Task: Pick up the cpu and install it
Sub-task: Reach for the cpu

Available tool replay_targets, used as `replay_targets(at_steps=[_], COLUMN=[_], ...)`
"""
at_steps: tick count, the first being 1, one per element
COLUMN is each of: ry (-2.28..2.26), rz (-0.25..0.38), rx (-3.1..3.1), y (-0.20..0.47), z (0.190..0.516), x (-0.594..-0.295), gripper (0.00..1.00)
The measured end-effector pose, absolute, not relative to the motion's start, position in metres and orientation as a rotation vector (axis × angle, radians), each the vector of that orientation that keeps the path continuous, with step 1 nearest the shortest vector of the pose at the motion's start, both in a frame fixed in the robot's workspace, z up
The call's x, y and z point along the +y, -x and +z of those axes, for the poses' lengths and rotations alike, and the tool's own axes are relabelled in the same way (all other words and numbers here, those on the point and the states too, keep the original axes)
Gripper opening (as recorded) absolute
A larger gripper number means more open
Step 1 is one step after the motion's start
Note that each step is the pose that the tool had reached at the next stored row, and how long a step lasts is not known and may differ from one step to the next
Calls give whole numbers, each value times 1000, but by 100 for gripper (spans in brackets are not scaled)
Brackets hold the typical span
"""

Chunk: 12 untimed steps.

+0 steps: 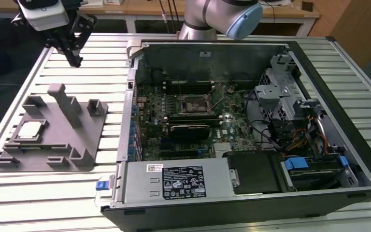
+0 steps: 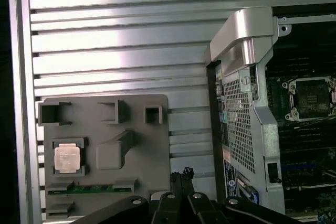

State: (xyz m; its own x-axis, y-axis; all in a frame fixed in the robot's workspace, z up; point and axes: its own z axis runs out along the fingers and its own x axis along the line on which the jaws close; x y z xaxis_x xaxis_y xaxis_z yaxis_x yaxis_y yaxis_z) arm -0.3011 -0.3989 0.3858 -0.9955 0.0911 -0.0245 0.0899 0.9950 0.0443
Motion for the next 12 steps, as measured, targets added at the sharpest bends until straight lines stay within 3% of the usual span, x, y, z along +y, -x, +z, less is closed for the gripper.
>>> replay_targets(at_steps=[12], ry=[-143], rz=[67], rx=[3111], y=[325], z=[381], x=[-399], gripper=[11])
